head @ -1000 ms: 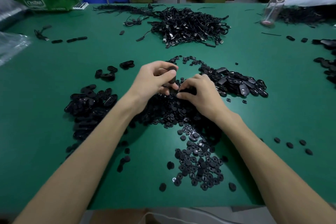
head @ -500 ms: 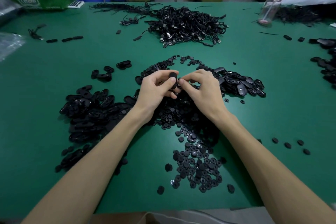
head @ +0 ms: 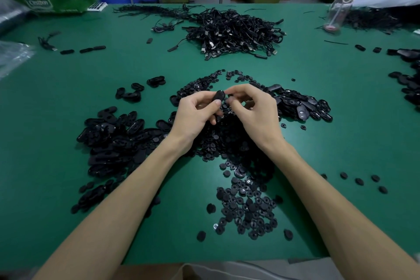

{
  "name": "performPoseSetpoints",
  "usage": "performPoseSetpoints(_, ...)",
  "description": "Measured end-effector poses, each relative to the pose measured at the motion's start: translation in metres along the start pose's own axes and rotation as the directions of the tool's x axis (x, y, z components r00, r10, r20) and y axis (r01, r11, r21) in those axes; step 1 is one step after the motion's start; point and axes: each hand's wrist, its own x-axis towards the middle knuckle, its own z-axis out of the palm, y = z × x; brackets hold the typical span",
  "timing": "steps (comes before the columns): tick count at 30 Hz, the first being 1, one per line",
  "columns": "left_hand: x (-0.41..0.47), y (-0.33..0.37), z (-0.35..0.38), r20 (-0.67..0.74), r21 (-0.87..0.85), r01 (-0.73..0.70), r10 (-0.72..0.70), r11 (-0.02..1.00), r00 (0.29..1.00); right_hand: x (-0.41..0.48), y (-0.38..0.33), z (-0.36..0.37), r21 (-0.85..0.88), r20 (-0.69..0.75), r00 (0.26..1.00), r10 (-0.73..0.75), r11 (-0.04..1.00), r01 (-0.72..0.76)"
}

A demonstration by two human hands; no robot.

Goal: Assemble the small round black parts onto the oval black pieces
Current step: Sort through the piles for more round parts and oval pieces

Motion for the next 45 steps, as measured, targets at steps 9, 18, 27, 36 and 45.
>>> performPoseSetpoints(9, -0.001, 0.001, 0.001, -0.005, -0.001, 0.003, -0.003, 1.000, 1.000, 0.001, 0.001, 0.000, 0.067, 0.000, 0.998, 0.055, 0.996, -0.055)
performPoseSetpoints(18, -0.002, 0.003, 0.002, -0.007, 0.003, 0.013, -0.013, 1.000, 1.000, 0.001, 0.004, -0.001, 0.040, -0.005, 0.996, 0.086, 0.995, -0.086)
performPoseSetpoints(27, -0.004, 0.007, 0.002, -0.014, -0.026, -0.022, 0.022, 0.999, 1.000, 0.001, 0.004, -0.001, 0.085, 0.036, 0.994, 0.107, 0.990, -0.109)
performPoseSetpoints(36, -0.006, 0.009, 0.004, -0.034, -0.096, 0.000, -0.003, 0.995, 0.999, -0.001, -0.001, 0.000, 0.092, 0.064, 0.997, 0.052, 0.994, -0.057)
performPoseSetpoints(45, -0.008, 0.014, 0.007, -0.055, -0.151, 0.026, -0.035, 0.988, 0.998, 0.000, 0.002, 0.002, 0.060, 0.088, 0.996, 0.001, 0.998, -0.006)
